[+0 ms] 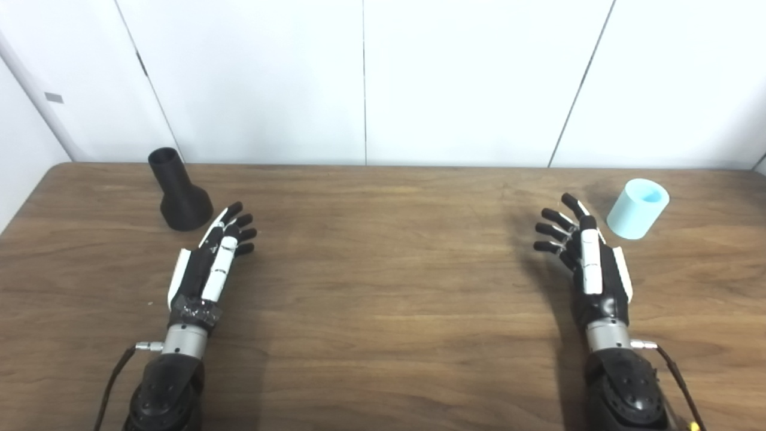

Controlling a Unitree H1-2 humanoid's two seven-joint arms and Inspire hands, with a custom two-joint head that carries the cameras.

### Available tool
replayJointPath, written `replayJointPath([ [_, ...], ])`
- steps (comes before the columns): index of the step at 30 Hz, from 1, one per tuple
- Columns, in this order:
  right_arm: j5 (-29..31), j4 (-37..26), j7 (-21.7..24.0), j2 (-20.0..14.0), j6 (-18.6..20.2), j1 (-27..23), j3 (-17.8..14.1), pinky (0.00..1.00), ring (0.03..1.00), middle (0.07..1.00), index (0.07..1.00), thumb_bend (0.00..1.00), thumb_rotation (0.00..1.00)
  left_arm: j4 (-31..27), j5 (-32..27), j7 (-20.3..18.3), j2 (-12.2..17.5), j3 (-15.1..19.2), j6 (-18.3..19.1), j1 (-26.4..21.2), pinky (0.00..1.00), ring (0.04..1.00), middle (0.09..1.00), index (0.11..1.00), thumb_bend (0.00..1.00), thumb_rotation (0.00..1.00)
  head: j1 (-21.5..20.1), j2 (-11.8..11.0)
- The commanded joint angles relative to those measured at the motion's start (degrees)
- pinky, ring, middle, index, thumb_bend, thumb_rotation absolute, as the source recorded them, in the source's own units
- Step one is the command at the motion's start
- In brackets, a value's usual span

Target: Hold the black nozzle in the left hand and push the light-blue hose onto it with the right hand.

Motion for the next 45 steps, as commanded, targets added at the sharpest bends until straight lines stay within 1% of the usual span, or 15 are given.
replayJointPath([
  [1,-0.1,1.9,-0.2,1.4,-0.1,2.6,0.5,0.60,0.722,0.771,0.875,0.35,1.00,2.4,-0.2,0.0,-0.8,-0.7,-0.5,2.8,0.81,0.830,0.875,0.926,0.40,0.82,0.0,0.1],
  [7,-0.7,1.7,-0.4,1.3,-0.2,2.7,0.7,0.60,0.719,0.767,0.876,0.34,1.00,2.8,-0.8,-0.3,-0.8,-0.6,-1.1,2.7,0.80,0.835,0.877,0.930,0.38,0.81,0.0,0.0],
  [11,-0.4,1.9,-0.2,1.2,-0.5,2.7,0.7,0.60,0.717,0.765,0.874,0.34,1.00,2.4,-0.5,-0.1,-0.9,-0.6,-0.5,2.7,0.80,0.830,0.873,0.925,0.39,0.82,0.0,0.1],
  [16,-0.7,2.0,-0.3,1.2,-0.7,2.6,0.7,0.59,0.716,0.762,0.873,0.33,1.00,2.8,0.1,0.0,-0.7,-0.6,-1.4,2.6,0.79,0.823,0.868,0.916,0.40,0.83,0.0,0.1],
  [24,-0.3,1.9,-0.2,1.3,-0.2,2.6,0.6,0.59,0.711,0.757,0.871,0.34,1.00,1.9,-0.2,-0.2,-0.9,-0.4,-0.2,2.8,0.81,0.830,0.872,0.920,0.42,0.80,0.3,0.0],
  [26,-0.2,1.6,-0.3,1.4,0.3,2.7,0.6,0.59,0.713,0.764,0.874,0.34,1.00,1.3,0.6,0.3,-0.9,-0.5,0.1,3.1,0.79,0.827,0.869,0.918,0.40,0.77,0.7,-0.1],
  [28,-0.4,1.2,-0.4,1.5,0.6,2.9,0.6,0.60,0.713,0.764,0.874,0.34,1.00,0.3,1.2,1.0,-1.1,-0.4,0.6,3.5,0.77,0.818,0.860,0.911,0.40,0.70,0.6,-0.2],
  [30,-1.1,0.9,-0.7,1.5,0.6,3.2,0.8,0.59,0.713,0.759,0.875,0.34,1.00,-0.9,3.3,2.5,-1.1,-0.5,0.4,4.1,0.72,0.789,0.840,0.901,0.43,0.62,0.6,-0.2],
  [31,-1.3,0.9,-0.9,1.5,0.5,3.3,0.8,0.59,0.715,0.758,0.877,0.34,0.99,-1.3,4.0,3.0,-1.1,-0.5,0.1,4.2,0.71,0.776,0.834,0.895,0.46,0.56,0.6,-0.2],
  [33,-1.6,0.8,-1.1,1.6,0.5,3.3,0.8,0.59,0.715,0.755,0.877,0.35,0.98,-2.5,5.5,4.2,-1.3,-0.4,0.2,4.6,0.70,0.763,0.828,0.890,0.49,0.51,0.7,-0.1],
  [37,-1.8,0.5,-1.2,1.5,1.0,3.3,0.7,0.59,0.716,0.754,0.881,0.34,0.97,-5.1,9.1,6.6,-1.4,-0.5,-0.2,5.0,0.62,0.700,0.782,0.860,0.56,0.40,1.0,0.0],
  [39,-1.7,0.7,-1.2,1.3,1.0,3.2,0.6,0.59,0.717,0.752,0.881,0.34,0.97,-6.9,10.1,7.2,-1.5,-0.5,0.1,5.3,0.64,0.696,0.756,0.847,0.60,0.34,1.2,0.0],
  [41,-1.0,0.7,-1.0,1.3,1.1,3.2,0.3,0.59,0.709,0.746,0.881,0.34,0.96,-10.0,10.8,7.3,-1.9,-0.5,2.1,5.7,0.65,0.695,0.746,0.842,0.61,0.30,1.6,0.0],
  [43,-0.5,0.6,-0.8,1.3,1.3,3.2,0.0,0.58,0.706,0.745,0.877,0.34,0.95,-12.8,11.2,7.5,-2.4,-0.3,3.7,5.9,0.67,0.699,0.740,0.833,0.63,0.29,1.7,0.3],
  [45,0.1,0.5,-0.6,1.3,1.5,3.2,-0.2,0.58,0.708,0.747,0.879,0.33,0.94,-14.9,13.0,8.3,-2.7,-0.2,4.7,6.1,0.68,0.689,0.726,0.822,0.68,0.26,1.8,0.3],
])
